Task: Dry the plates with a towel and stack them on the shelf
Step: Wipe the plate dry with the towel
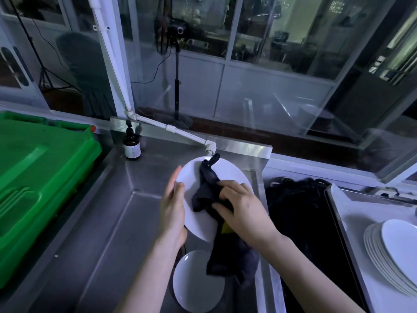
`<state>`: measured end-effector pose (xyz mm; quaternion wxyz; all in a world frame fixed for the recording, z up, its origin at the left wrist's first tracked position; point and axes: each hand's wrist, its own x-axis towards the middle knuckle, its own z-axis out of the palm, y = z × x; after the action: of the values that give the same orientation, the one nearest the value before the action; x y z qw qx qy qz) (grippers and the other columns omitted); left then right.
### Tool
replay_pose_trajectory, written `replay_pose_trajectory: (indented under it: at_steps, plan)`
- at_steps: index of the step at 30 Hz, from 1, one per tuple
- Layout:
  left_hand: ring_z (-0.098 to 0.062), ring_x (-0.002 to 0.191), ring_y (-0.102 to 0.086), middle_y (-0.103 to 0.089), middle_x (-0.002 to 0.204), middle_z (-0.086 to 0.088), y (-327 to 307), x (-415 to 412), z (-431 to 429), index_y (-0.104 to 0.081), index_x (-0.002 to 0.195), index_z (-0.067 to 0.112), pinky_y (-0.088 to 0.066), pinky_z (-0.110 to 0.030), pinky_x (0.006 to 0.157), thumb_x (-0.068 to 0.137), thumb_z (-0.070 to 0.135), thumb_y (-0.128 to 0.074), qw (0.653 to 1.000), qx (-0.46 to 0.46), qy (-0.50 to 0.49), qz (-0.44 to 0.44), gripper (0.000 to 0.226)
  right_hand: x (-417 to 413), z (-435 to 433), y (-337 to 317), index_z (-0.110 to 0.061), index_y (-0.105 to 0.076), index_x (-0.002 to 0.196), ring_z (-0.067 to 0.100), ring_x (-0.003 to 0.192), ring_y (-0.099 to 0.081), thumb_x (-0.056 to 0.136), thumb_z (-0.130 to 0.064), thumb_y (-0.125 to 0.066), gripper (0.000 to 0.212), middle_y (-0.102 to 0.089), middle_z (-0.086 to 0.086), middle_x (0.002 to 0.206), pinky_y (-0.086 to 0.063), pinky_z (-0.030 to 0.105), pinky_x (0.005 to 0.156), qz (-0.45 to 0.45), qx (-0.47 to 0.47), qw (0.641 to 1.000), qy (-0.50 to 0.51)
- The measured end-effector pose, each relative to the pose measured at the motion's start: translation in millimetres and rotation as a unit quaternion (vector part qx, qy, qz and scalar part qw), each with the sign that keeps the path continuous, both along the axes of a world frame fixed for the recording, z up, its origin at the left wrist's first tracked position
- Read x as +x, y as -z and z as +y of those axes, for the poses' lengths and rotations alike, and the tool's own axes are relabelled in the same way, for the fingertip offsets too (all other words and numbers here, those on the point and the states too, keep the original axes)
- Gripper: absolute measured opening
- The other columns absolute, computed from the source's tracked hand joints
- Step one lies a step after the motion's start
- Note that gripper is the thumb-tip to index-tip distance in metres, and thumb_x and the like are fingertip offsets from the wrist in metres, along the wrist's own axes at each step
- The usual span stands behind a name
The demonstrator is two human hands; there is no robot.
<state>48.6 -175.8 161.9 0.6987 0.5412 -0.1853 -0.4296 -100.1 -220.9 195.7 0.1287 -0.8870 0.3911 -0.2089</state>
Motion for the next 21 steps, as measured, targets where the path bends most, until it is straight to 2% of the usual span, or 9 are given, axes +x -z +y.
replay_pose_trajectory:
  at_steps: [4, 7, 9, 11, 13, 15, 16, 19, 21]
  plan:
    - [-0.013, 0.141, -0.042, -0.049, 0.150, 0.010, -4, 12, 0, -0.057, 0.131, 0.055, -0.031, -0.046, 0.120, 0.104, 0.026, -0.043, 1.000, 0.004, -0.015, -0.009, 0.041, -15, -1, -7, -0.007, -0.064, 0.084, 0.024, 0.088, -0.054, 0.087, -0.012, -0.071, 0.010, -0.058, 0.000, 0.101, -0.045, 0.029, 0.080, -0.089, -0.052, 0.992, 0.069]
    - [-0.013, 0.140, -0.042, -0.050, 0.149, 0.010, -11, 13, -4, -0.056, 0.129, 0.056, -0.034, -0.040, 0.117, 0.105, 0.027, -0.041, 1.000, 0.003, -0.011, -0.019, 0.041, -5, 1, -15, -0.014, -0.059, 0.082, 0.010, 0.072, -0.052, 0.092, -0.020, -0.066, 0.013, -0.055, -0.009, 0.078, -0.040, 0.019, 0.067, -0.189, 0.028, 0.978, 0.088]
    - [-0.016, 0.133, -0.051, -0.057, 0.143, 0.006, -11, 10, -7, -0.056, 0.126, 0.056, -0.043, -0.039, 0.110, 0.107, 0.026, -0.040, 1.000, -0.015, 0.000, -0.014, 0.039, 6, -3, -24, -0.019, -0.055, 0.080, 0.005, 0.064, -0.047, 0.095, -0.023, -0.062, 0.017, -0.054, -0.011, 0.069, -0.037, 0.014, 0.062, -0.269, 0.102, 0.953, 0.098]
    - [-0.014, 0.114, -0.067, -0.069, 0.128, 0.004, -11, 5, -9, -0.058, 0.127, 0.048, -0.057, -0.032, 0.089, 0.107, 0.021, -0.041, 0.999, -0.042, 0.009, 0.001, 0.037, 14, -6, -32, -0.021, -0.056, 0.083, 0.000, 0.068, -0.046, 0.098, -0.023, -0.057, 0.015, -0.054, -0.017, 0.071, -0.037, 0.013, 0.067, -0.300, 0.115, 0.945, 0.062]
    - [-0.011, 0.100, -0.072, -0.075, 0.116, 0.002, -12, 1, -9, -0.061, 0.131, 0.033, -0.058, -0.023, 0.074, 0.106, 0.013, -0.042, 0.998, -0.052, 0.001, 0.017, 0.036, 20, -5, -31, -0.022, -0.063, 0.101, -0.004, 0.093, -0.055, 0.101, -0.020, -0.051, 0.013, -0.062, -0.023, 0.097, -0.040, 0.014, 0.085, -0.220, 0.120, 0.968, -0.018]
    - [-0.017, 0.108, -0.071, -0.075, 0.116, -0.002, -14, 1, -9, -0.067, 0.123, 0.033, -0.059, -0.027, 0.083, 0.105, 0.011, -0.043, 0.998, -0.057, -0.010, 0.029, 0.037, 20, -2, -21, -0.021, -0.057, 0.133, -0.008, 0.127, -0.044, 0.103, -0.018, -0.046, 0.033, -0.053, -0.016, 0.138, -0.029, 0.007, 0.105, -0.096, 0.131, 0.984, -0.065]
    - [-0.018, 0.114, -0.068, -0.074, 0.119, 0.001, -14, 3, -8, -0.070, 0.116, 0.039, -0.057, -0.032, 0.091, 0.106, 0.014, -0.043, 0.998, -0.057, -0.018, 0.030, 0.038, 17, -3, -16, -0.021, -0.049, 0.142, -0.005, 0.136, -0.036, 0.103, -0.016, -0.044, 0.039, -0.044, -0.013, 0.148, -0.022, 0.005, 0.109, -0.056, 0.120, 0.989, -0.061]
    - [-0.018, 0.126, -0.060, -0.066, 0.134, 0.006, -14, 17, -6, -0.064, 0.116, 0.053, -0.048, -0.044, 0.106, 0.107, 0.025, -0.042, 0.998, -0.046, -0.039, 0.031, 0.038, -1, 0, -3, -0.016, -0.045, 0.145, 0.010, 0.145, -0.028, 0.102, -0.014, -0.043, 0.043, -0.028, -0.005, 0.158, -0.015, 0.011, 0.115, 0.033, 0.054, 0.996, -0.057]
    - [-0.017, 0.130, -0.057, -0.061, 0.140, 0.007, -14, 25, -6, -0.061, 0.125, 0.051, -0.044, -0.046, 0.110, 0.107, 0.025, -0.041, 0.998, -0.043, -0.041, 0.027, 0.038, -9, 8, 0, -0.011, -0.052, 0.140, 0.017, 0.144, -0.033, 0.100, -0.015, -0.047, 0.040, -0.031, -0.001, 0.157, -0.020, 0.019, 0.118, 0.063, 0.013, 0.990, -0.128]
